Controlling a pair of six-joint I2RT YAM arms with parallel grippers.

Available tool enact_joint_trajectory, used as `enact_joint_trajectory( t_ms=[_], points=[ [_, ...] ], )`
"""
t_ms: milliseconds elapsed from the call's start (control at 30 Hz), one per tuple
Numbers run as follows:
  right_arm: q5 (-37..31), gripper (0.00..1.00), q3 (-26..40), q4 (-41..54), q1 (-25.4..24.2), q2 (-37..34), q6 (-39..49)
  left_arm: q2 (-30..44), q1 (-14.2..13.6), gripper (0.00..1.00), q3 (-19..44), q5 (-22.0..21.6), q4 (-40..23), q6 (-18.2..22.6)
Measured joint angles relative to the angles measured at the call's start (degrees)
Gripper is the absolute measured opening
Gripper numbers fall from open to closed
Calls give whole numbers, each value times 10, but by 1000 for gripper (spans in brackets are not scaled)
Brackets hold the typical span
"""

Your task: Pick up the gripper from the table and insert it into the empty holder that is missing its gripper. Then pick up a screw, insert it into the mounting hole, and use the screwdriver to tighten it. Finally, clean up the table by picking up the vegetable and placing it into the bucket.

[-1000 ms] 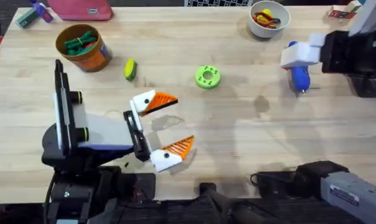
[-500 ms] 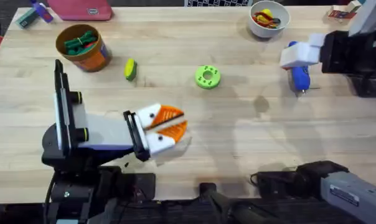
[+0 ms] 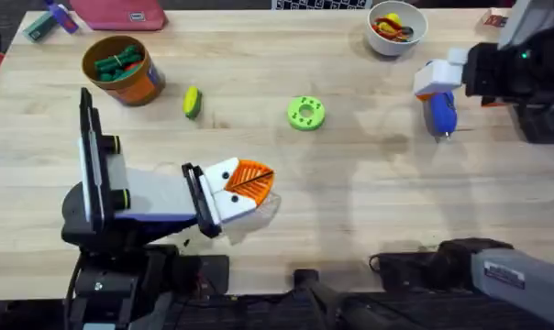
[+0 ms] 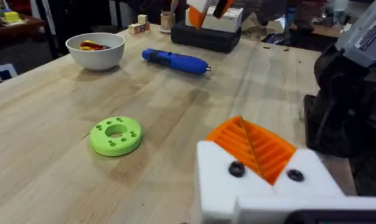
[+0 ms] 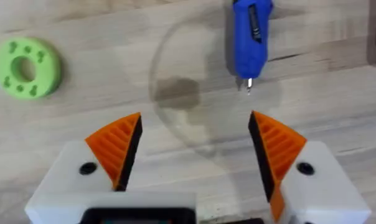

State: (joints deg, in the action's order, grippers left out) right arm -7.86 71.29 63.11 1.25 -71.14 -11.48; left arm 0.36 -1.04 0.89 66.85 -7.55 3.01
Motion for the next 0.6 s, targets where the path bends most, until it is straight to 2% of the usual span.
enact_joint_trajectory(
  t_ms=[333,600],
  points=[
    [-1,991,79,-55,-103,-135,75,0,0,10,0,0,0,0],
    [-1,991,165,-66,-145,-252,138,0,0,10,0,0,0,0]
  ],
)
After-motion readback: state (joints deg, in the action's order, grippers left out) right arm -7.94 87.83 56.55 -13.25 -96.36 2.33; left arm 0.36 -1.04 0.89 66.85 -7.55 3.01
